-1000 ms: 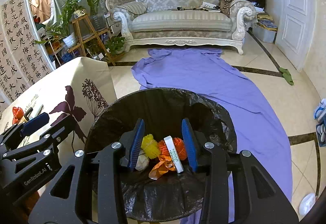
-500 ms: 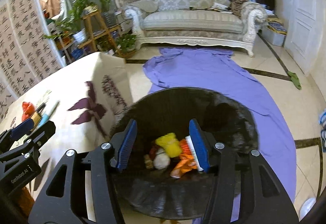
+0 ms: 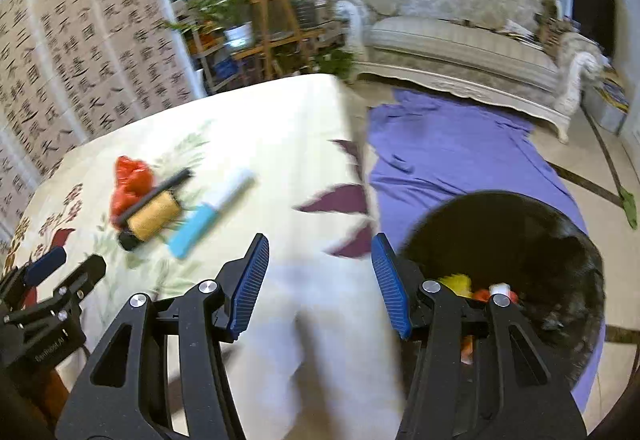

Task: Collect trash
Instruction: 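Return to the table and grasp the blue-and-white marker with the right tool, then grasp the orange plastic bag with the left tool while the right tool holds the marker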

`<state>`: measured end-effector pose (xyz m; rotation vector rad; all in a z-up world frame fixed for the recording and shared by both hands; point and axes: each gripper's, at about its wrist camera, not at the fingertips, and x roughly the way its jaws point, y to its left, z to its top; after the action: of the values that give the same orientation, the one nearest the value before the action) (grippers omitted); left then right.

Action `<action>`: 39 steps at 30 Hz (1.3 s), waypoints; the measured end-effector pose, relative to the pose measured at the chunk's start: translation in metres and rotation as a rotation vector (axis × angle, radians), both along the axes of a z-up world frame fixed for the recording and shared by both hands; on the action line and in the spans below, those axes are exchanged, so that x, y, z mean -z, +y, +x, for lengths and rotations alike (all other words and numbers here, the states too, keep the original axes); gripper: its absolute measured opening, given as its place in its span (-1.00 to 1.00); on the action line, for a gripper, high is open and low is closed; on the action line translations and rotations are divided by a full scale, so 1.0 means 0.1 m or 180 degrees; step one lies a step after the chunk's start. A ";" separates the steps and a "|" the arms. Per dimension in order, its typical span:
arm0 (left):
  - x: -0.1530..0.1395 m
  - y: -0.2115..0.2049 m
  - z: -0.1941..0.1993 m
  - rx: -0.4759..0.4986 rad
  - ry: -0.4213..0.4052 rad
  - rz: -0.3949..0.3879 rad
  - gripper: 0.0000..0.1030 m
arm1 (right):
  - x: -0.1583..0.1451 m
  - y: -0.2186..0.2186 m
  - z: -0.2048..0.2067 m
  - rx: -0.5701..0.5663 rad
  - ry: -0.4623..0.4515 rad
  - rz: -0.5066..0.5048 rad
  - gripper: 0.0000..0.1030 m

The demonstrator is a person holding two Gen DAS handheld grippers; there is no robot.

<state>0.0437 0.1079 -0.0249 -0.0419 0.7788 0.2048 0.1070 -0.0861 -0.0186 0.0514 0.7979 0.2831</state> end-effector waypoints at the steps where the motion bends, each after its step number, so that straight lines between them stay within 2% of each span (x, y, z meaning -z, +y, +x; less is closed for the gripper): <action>1: 0.01 0.05 -0.02 -0.0031 0.0000 0.0001 0.48 | -0.01 0.09 0.02 -0.0046 0.0012 0.0008 0.01; 6: 0.04 0.33 -0.12 -0.0229 0.0020 -0.0039 0.48 | -0.01 0.50 0.18 -0.0190 0.0099 0.0038 0.01; 12: 0.07 0.53 -0.16 -0.0296 0.0025 -0.0137 0.48 | 0.14 0.82 0.39 -0.0164 0.0276 -0.0133 0.01; 14: 0.07 0.55 -0.16 -0.0293 0.0023 -0.0155 0.48 | 0.14 0.86 0.38 -0.0171 0.0250 -0.0226 -0.01; 15: 0.07 0.56 -0.16 -0.0290 0.0022 -0.0168 0.48 | 0.14 0.87 0.38 -0.0204 0.0245 -0.0240 -0.04; 17: 0.08 0.58 -0.15 -0.0269 0.0037 -0.0209 0.48 | 0.16 0.88 0.35 -0.0248 0.0224 -0.0312 -0.33; 19: 0.09 0.60 -0.15 -0.0260 0.0045 -0.0245 0.48 | 0.15 0.83 0.34 -0.0277 0.0218 -0.0341 -0.51; 24: 0.09 0.61 -0.10 -0.0233 0.0043 -0.0241 0.48 | 0.16 0.69 0.33 -0.0334 0.0230 -0.0293 -0.78; 39: 0.11 0.54 0.27 -0.0137 0.0099 -0.0203 0.49 | 0.18 0.69 0.47 -0.0458 0.0233 -0.0280 -0.84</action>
<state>0.0705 0.1614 -0.0363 -0.1160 0.8159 0.2220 0.1541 -0.0174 -0.0362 -0.0790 0.8877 0.3836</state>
